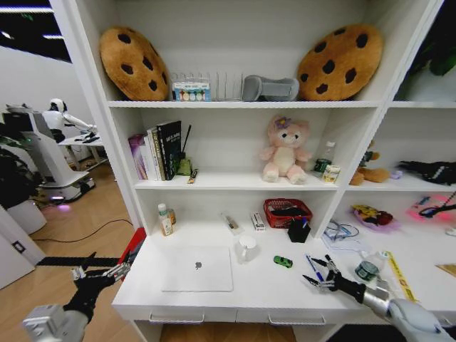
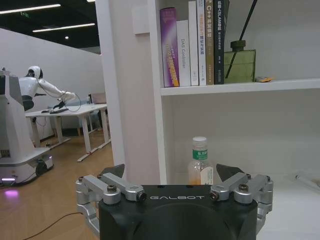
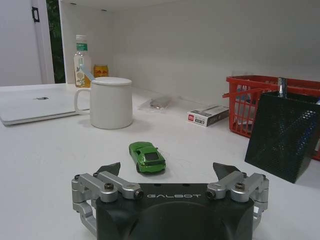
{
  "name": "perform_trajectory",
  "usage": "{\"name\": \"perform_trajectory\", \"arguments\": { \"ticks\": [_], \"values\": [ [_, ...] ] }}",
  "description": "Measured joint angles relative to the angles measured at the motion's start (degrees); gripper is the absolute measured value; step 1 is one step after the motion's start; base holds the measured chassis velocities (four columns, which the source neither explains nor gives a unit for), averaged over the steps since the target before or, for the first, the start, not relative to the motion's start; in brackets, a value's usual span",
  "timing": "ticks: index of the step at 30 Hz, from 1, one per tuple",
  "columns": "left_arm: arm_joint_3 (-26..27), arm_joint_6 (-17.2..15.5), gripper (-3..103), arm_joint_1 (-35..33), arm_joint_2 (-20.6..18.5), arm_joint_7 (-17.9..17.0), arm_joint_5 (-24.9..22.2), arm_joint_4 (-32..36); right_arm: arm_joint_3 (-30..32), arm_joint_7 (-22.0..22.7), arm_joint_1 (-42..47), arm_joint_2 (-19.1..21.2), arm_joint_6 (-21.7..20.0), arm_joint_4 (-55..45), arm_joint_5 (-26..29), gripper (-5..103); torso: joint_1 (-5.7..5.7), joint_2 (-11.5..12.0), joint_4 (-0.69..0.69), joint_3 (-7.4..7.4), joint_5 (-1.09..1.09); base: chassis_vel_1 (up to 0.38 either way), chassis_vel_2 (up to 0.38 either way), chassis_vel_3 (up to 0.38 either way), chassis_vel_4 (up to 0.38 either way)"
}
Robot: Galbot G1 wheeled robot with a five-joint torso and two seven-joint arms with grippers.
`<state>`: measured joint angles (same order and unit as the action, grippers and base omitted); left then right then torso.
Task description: Organize the objects on the table.
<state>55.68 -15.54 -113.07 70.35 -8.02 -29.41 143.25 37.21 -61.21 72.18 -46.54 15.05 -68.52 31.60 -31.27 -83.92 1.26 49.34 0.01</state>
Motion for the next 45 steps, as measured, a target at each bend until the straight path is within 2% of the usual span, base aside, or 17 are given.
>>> {"name": "perform_trajectory", "arguments": {
  "ticks": [13,22,23,24,28,32,33,35,38,40,41,43,45],
  "values": [
    [0.0,0.03,100,0.0,0.0,-0.01,0.0,0.0,-12.44,0.09,-12.18,0.17,-1.08,4.96,-2.01,100,0.01,0.0,0.01,0.0,-0.01,0.0,0.0,0.0,0.0],
    [0.0,0.03,100,0.0,-0.01,-0.02,0.0,0.0,-16.85,-0.06,-15.1,-1.08,-1.7,6.59,-3.98,100,0.01,0.0,0.02,0.0,0.0,0.0,0.0,0.0,0.0],
    [0.0,0.03,100,0.0,-0.01,-0.02,0.0,-0.01,-16.92,-1.27,-15.59,-1.22,-2.56,6.85,-4.52,100,0.01,-0.01,0.02,-0.01,-0.03,0.0,0.0,0.0,0.0],
    [-0.01,0.04,100,0.01,-0.01,-0.02,0.0,-0.01,-16.78,-2.13,-15.83,-1.24,-3.44,6.92,-5.01,95,0.01,-0.01,0.02,-0.02,-0.04,0.0,0.0,0.0,0.0],
    [-0.01,0.04,100,0.0,-0.01,-0.02,0.0,-0.01,-16.66,-3.44,-16.51,-1.4,-3.98,7.58,-5.83,91,0.02,-0.02,0.02,-0.02,-0.06,0.0,0.0,0.0,0.0],
    [0.0,0.04,100,0.0,-0.01,-0.02,0.0,-0.01,-16.43,-4.63,-16.86,-1.63,-3.94,8.27,-6.24,70,0.02,-0.03,0.01,-0.03,-0.04,0.0,0.0,0.0,0.0],
    [0.0,0.04,100,0.0,-0.01,-0.02,0.0,-0.01,-16.43,-4.63,-16.86,-1.63,-3.94,8.27,-6.24,70,0.02,-0.03,0.01,-0.03,-0.04,0.0,0.0,0.0,0.0],
    [0.0,0.04,100,0.0,-0.01,-0.02,0.0,-0.01,-15.67,-4.7,-16.28,-1.62,-3.86,8.07,-6.24,59,0.02,-0.03,0.0,-0.02,-0.02,0.0,0.0,0.0,0.0],
    [0.0,0.04,100,0.0,-0.01,-0.02,0.0,-0.01,-15.41,-4.7,-16.06,-1.6,-3.79,8.04,-6.24,54,0.02,-0.03,0.0,-0.02,-0.01,0.0,0.0,0.0,0.0],
    [0.0,0.04,100,0.01,-0.01,-0.02,0.0,-0.01,-14.7,-4.72,-15.39,-1.5,-3.63,7.86,-5.83,42,0.02,-0.02,0.01,-0.01,0.0,0.0,0.0,0.0,0.0],
    [0.0,0.04,100,0.01,-0.01,-0.02,0.0,-0.01,-14.7,-4.72,-15.39,-1.5,-3.63,7.86,-5.83,42,0.02,-0.02,0.01,-0.01,0.0,0.0,0.0,0.0,0.0],
    [0.0,0.04,100,0.0,-0.01,-0.02,0.0,-0.01,-13.86,-4.68,-14.65,-1.47,-3.66,7.29,-5.3,36,0.01,0.0,0.0,0.01,0.03,0.0,0.0,0.0,0.0],
    [-0.01,0.04,100,0.01,-0.01,-0.02,-0.01,-0.01,-13.24,-4.69,-14.32,-1.48,-3.91,6.91,-5.25,36,0.0,0.01,0.0,0.02,0.05,0.0,0.0,0.0,0.0]
  ]
}}
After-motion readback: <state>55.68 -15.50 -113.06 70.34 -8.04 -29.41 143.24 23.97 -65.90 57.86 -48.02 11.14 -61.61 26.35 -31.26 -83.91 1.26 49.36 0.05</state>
